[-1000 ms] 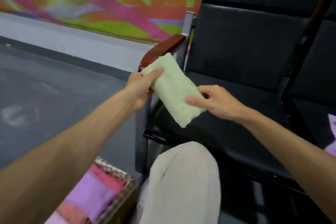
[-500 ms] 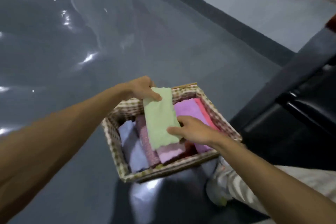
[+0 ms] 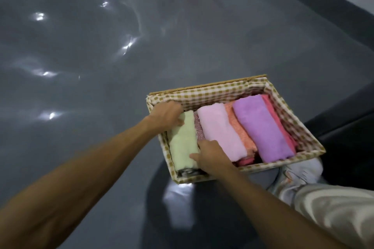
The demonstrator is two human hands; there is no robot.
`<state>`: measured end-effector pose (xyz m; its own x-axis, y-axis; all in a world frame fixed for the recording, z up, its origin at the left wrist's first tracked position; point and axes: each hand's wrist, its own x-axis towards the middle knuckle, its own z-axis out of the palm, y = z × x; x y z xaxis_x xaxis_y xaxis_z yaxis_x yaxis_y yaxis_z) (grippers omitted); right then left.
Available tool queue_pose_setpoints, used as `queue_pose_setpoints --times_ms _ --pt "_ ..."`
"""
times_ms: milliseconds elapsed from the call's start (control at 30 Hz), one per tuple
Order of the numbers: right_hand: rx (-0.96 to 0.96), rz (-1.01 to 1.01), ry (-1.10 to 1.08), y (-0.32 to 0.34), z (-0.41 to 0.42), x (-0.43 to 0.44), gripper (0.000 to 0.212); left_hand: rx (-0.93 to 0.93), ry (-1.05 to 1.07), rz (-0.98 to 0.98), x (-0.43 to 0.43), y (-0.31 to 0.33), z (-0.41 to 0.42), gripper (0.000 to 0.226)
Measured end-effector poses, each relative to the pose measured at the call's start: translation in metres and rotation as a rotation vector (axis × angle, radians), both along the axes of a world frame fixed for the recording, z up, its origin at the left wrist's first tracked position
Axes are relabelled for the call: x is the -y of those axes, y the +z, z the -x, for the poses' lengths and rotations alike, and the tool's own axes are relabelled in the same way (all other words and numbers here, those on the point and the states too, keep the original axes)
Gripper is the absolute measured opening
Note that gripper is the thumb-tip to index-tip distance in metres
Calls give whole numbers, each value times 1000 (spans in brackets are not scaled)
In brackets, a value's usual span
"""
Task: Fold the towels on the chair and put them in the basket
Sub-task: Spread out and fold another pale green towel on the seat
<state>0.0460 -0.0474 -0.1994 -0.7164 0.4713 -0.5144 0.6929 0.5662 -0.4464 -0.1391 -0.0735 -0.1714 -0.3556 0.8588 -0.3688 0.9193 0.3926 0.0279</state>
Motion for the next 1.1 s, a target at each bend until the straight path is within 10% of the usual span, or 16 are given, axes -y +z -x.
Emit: queue_pose_setpoints --times_ms 467,1100 --pt "-213 -363 -239 161 -158 -125 22 442 -265 -359 -117 128 -139 21" --pt "-433 -664 -1583 242 -661 -146 17 784 -1036 -258 -259 221 -666 18"
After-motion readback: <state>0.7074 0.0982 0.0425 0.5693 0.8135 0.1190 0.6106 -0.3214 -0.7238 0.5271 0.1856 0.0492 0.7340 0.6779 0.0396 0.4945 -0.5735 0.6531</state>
